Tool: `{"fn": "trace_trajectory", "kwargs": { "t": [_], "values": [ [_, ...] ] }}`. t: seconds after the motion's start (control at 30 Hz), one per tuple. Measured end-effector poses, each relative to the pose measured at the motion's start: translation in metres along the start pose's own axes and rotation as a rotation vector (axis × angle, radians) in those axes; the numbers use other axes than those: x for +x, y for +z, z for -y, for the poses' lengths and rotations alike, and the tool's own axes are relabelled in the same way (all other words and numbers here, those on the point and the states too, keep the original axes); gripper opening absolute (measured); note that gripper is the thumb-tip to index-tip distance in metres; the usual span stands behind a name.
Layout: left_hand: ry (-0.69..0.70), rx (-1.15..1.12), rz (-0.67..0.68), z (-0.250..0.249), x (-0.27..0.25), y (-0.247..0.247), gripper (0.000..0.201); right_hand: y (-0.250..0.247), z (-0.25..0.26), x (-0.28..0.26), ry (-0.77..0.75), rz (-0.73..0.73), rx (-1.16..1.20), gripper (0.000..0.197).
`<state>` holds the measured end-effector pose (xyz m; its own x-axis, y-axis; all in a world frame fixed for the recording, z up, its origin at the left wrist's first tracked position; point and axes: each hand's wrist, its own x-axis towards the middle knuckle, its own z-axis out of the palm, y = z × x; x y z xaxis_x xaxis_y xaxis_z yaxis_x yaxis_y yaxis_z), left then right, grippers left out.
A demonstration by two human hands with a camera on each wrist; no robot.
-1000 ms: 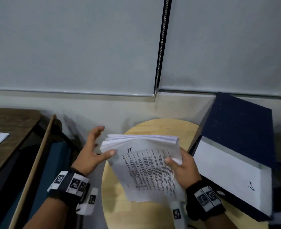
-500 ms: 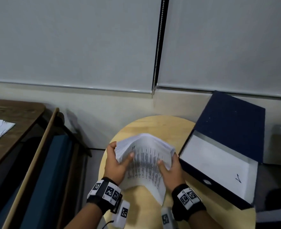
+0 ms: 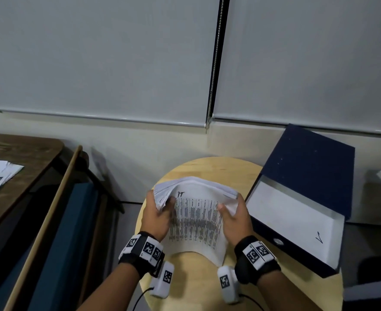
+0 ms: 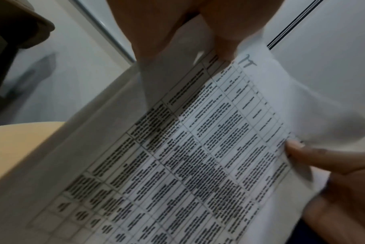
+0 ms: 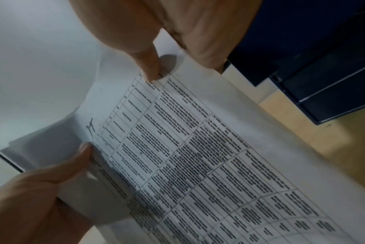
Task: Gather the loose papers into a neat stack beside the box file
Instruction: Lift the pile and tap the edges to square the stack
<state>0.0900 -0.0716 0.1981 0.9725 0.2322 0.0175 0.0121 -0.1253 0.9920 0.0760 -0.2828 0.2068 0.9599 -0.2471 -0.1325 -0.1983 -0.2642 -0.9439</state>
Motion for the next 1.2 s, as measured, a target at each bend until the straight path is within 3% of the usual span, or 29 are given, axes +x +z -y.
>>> {"fn": "trace_trajectory", "kwargs": {
  "t": [0.13,0.2,0.3,0.47,0.57,0.67,0.77,1.0,1.2],
  "values": [
    [-0.022,0.010,0.075,0.020,-0.012,-0.012,0.051,-0.006,-0.017,-0.006,-0.010,0.033,-0.054,0.046],
    [-0.016,0.083,0.122,0.030,-0.013,-0.016,0.058,-0.005,-0.021,-0.012,0.010,0.068,-0.091,0.054],
    [0.063,0.193,0.154,0.037,-0.006,-0.013,0.048,-0.002,-0.017,-0.015,0.056,0.102,-0.145,0.069],
    [0.028,0.157,0.108,0.012,-0.005,0.006,0.025,0.006,-0.009,-0.009,0.026,0.041,-0.103,0.056],
    [0.080,0.125,0.088,0.011,-0.004,0.003,0.031,0.001,-0.008,-0.009,-0.041,-0.006,-0.075,0.055],
    [0.119,0.170,0.107,0.025,-0.010,-0.001,0.039,-0.001,-0.015,-0.014,-0.098,-0.012,-0.115,0.042],
    [0.071,0.162,0.177,0.034,-0.018,0.000,0.047,0.002,-0.021,-0.021,-0.015,0.043,-0.132,0.055],
    [0.088,0.010,0.086,0.025,-0.007,-0.004,0.046,-0.004,-0.021,-0.019,-0.148,-0.070,-0.030,0.079],
    [0.117,-0.179,0.073,0.009,-0.006,0.002,0.039,0.006,-0.013,-0.019,-0.118,-0.126,0.132,0.050]
  ]
}}
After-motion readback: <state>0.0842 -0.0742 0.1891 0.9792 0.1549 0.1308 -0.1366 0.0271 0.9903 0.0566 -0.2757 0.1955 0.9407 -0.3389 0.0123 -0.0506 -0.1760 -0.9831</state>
